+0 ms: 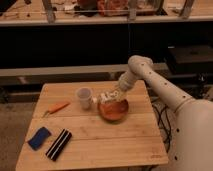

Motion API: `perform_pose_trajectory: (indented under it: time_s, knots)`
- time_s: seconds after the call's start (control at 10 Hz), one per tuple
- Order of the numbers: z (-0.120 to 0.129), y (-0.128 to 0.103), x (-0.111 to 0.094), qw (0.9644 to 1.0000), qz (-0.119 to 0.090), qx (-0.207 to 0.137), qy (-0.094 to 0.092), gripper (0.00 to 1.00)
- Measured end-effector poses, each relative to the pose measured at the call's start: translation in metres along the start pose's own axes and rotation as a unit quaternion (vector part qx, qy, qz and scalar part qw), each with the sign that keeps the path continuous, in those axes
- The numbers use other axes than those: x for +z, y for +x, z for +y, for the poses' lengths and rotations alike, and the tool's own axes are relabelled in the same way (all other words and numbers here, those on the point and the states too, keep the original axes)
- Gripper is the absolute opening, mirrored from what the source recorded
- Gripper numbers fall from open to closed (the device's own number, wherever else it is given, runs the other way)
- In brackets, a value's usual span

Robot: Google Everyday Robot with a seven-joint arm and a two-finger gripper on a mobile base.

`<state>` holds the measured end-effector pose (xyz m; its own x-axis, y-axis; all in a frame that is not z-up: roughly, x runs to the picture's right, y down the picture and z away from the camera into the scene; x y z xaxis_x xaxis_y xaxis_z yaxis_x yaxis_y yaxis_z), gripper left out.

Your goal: Place the bottle in the ceramic bowl

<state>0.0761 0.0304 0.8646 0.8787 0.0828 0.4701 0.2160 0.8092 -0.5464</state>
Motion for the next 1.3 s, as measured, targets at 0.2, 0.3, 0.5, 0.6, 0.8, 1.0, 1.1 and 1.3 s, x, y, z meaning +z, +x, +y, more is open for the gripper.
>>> perform_pose_trajectory:
  time_s: [0.2,0.3,0.5,0.6,0.8,1.0,1.1,1.3]
  knots:
    - [-0.0003,0.0011,0.0004,1.0000,-0.001,0.001,-0.001,0.30]
    - [-0.0008,0.0013,0.0004,1.0000,-0.001,0.002,-0.001,0.30]
    - [-0.0016,0.0016,0.0016,1.0000,-0.002,0.003,-0.002,0.30]
    - [-0.0021,0.0016,0.0017,1.0000,-0.003,0.003,-0.002,0.30]
    - [-0.0026,0.0023,0.0019,1.0000,-0.003,0.004,-0.003,0.30]
    - [-0.0034,0.0027,0.0029,1.0000,-0.004,0.005,-0.004,0.30]
    - [-0.0038,0.0030,0.0033,1.0000,-0.005,0.006,-0.004,0.30]
    - [-0.0043,0.0032,0.0040,1.0000,-0.005,0.006,-0.005,0.30]
